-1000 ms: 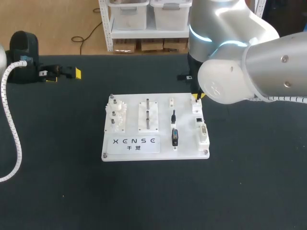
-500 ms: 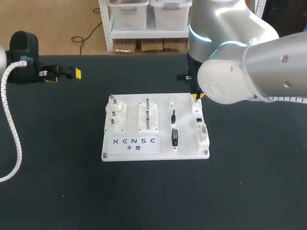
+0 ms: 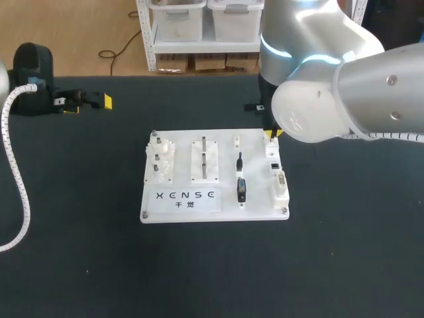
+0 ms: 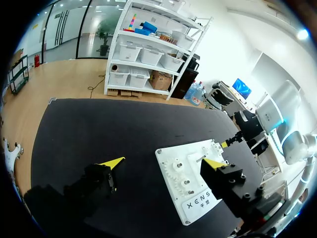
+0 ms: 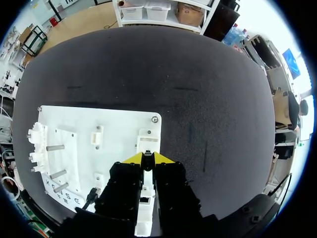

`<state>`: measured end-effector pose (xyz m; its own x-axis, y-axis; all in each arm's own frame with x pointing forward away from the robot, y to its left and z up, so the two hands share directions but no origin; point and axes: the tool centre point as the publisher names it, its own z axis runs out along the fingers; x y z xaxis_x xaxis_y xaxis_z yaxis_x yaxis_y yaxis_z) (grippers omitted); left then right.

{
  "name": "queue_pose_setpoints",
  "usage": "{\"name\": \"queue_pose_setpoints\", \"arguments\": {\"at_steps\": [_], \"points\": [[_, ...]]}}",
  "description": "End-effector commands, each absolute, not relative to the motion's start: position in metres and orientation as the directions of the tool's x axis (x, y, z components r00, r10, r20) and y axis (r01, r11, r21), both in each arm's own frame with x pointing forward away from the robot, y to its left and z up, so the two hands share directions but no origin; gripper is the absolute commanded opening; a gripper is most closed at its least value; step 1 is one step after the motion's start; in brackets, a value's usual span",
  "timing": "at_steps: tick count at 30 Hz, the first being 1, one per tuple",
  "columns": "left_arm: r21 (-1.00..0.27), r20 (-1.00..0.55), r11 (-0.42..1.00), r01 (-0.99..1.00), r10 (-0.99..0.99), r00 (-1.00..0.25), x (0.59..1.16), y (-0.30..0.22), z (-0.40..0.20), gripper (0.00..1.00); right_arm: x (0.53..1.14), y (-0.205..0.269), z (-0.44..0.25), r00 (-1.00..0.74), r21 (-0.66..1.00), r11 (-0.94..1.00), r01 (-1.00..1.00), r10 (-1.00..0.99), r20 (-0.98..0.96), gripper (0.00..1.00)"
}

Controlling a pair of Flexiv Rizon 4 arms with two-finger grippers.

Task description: Insert the USB connector, Ethernet cable, and multi-pin plug into their matching sockets one by one.

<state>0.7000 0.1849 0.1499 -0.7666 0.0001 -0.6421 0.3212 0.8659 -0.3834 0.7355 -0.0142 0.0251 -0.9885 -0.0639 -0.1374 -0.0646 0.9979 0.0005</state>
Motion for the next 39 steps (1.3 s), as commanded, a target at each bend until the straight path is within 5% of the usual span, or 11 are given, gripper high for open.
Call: {"name": "queue_pose_setpoints", "arguments": {"at_steps": [1,39], "points": [[-0.383,-0.642,0.866,0.321,0.0,-0.767,0.7,0.185,0.15,1.0,0.733,-0.015,0.013,-0.989,0.002,0.998,-0.063,-0.062,-0.135,0.0],[-0.383,-0.642,0.866,0.321,0.0,-0.767,0.7,0.185,0.15,1.0,0.74,-0.017,0.006,-0.999,-0.022,1.0,-0.021,-0.022,-0.033,0.0]]}}
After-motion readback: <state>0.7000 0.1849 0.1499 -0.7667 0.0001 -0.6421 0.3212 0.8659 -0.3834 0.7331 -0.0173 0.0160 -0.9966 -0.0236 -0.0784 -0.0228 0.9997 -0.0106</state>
